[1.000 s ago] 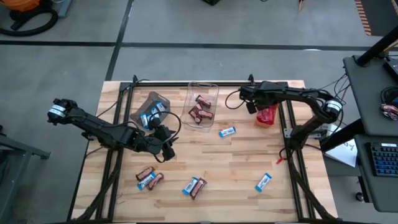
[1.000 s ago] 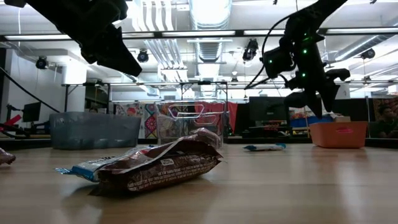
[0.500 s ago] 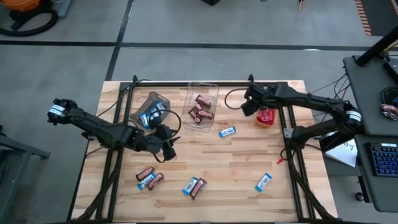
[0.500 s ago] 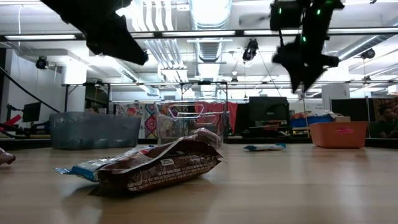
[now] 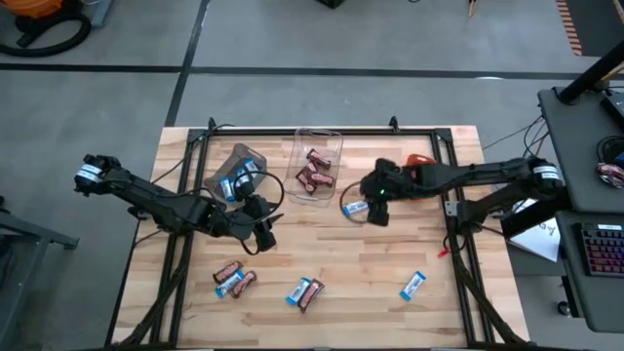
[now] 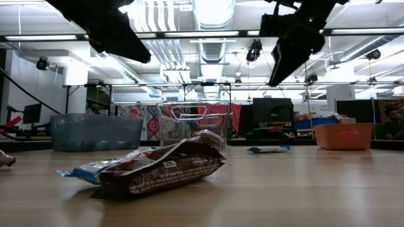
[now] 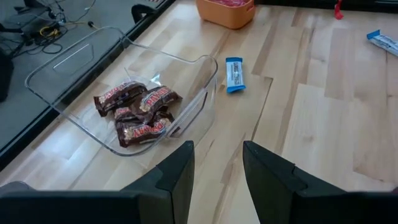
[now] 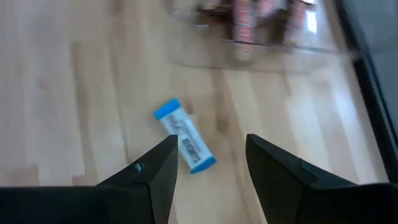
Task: Sort candy
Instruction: Put the blue chocolate into the black bin
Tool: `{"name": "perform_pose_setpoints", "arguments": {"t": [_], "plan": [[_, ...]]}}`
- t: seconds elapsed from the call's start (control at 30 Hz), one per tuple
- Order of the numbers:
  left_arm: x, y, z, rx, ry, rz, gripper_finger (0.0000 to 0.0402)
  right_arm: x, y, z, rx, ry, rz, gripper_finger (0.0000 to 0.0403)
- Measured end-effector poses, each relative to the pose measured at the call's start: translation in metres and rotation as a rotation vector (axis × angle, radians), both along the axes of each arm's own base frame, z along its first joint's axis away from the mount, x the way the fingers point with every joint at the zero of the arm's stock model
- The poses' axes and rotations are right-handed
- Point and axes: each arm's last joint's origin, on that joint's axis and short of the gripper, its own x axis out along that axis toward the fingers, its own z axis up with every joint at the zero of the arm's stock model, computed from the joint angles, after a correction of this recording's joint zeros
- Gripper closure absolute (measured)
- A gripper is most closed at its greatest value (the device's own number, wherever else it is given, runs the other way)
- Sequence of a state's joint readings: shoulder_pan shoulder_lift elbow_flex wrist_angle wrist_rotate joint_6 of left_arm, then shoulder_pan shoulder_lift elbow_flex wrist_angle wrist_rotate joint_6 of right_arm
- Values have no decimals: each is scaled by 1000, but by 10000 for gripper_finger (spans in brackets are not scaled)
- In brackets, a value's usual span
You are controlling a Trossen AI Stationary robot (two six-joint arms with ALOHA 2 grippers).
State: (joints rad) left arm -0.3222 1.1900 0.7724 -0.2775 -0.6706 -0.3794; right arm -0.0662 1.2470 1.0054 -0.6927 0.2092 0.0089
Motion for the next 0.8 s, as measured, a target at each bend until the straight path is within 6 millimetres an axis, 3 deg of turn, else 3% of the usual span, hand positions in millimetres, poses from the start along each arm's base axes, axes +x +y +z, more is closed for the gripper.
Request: {"name": "perform_pose_setpoints", "arguments": {"t": [0.17, 0.47, 0.8], "plan": [[0, 0, 0, 0, 1, 0, 280, 14, 10, -19, -27, 72, 103, 222], [0, 0, 0, 1, 1, 0, 280, 34, 9, -62, -8, 239, 157, 223], [0, 0, 0, 1, 1, 0, 280, 46, -8, -95, -14, 328, 158, 223]]}}
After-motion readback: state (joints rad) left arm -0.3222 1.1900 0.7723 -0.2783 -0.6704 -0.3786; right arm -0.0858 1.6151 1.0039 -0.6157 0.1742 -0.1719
